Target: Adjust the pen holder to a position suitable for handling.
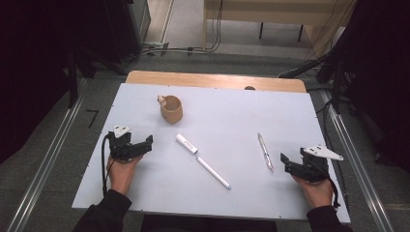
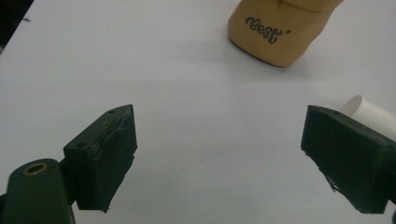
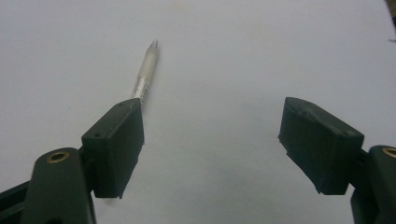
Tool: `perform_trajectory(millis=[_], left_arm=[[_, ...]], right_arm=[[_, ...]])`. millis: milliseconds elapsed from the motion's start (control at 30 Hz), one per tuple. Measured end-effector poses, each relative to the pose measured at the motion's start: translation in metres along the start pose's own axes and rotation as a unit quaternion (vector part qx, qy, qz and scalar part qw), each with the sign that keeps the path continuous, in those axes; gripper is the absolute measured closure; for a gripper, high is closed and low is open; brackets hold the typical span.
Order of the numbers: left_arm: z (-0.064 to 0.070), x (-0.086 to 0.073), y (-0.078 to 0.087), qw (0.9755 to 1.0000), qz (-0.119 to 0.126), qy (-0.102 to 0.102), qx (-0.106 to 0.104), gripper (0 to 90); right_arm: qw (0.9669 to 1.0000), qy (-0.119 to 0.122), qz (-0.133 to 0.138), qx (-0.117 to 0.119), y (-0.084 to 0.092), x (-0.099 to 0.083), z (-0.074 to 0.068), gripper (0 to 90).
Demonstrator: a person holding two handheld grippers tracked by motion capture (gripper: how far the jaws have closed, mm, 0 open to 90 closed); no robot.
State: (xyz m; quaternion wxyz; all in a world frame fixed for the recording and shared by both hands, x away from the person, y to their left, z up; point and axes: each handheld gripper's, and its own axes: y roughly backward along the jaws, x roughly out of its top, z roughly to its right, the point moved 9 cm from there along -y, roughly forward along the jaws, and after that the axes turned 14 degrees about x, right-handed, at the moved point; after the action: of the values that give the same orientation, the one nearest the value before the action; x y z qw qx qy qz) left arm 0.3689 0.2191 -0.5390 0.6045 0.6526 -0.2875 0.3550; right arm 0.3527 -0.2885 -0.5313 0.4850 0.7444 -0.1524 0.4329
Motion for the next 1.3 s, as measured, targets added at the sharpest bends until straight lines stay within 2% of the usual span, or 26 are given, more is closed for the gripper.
perform_trajectory(millis=[233,433,600,733,900,933,1000,1300], left_arm=[[0.005,0.008,-0.003,0.9999,-0.003,-0.004,-0.009,11.7],[0.007,0.023,-0.014,1.0000,0.003,-0.002,0.003,11.7],[0.012,0.035,-0.019,1.0000,0.006,0.004,-0.006,12.5],[0.016,0.040,-0.023,1.0000,0.005,0.002,-0.007,13.5],[0.022,0.050,-0.030,0.9996,0.007,0.017,-0.021,14.8],[0.022,0.050,-0.030,0.9996,0.007,0.017,-0.021,15.7],[0.030,0.058,-0.033,0.9992,0.009,0.018,-0.036,18.0],[0.045,0.079,-0.046,0.9984,0.006,0.014,-0.054,23.5]], right_arm=[[0.9999,-0.009,0.007,0.000,0.000,0.006,-0.001,19.9],[1.0000,-0.004,0.006,0.000,0.000,0.008,-0.003,20.1],[1.0000,-0.004,0.004,0.001,-0.001,0.008,-0.004,20.6],[1.0000,-0.002,0.006,0.001,-0.001,0.008,-0.004,20.6],[1.0000,0.000,0.006,0.003,-0.001,0.008,-0.005,20.6],[1.0000,-0.001,0.006,0.004,-0.001,0.008,-0.005,20.6],[1.0000,-0.001,0.005,0.003,-0.002,0.008,-0.005,20.6],[1.0000,-0.003,0.005,0.005,-0.002,0.008,-0.006,20.8]])
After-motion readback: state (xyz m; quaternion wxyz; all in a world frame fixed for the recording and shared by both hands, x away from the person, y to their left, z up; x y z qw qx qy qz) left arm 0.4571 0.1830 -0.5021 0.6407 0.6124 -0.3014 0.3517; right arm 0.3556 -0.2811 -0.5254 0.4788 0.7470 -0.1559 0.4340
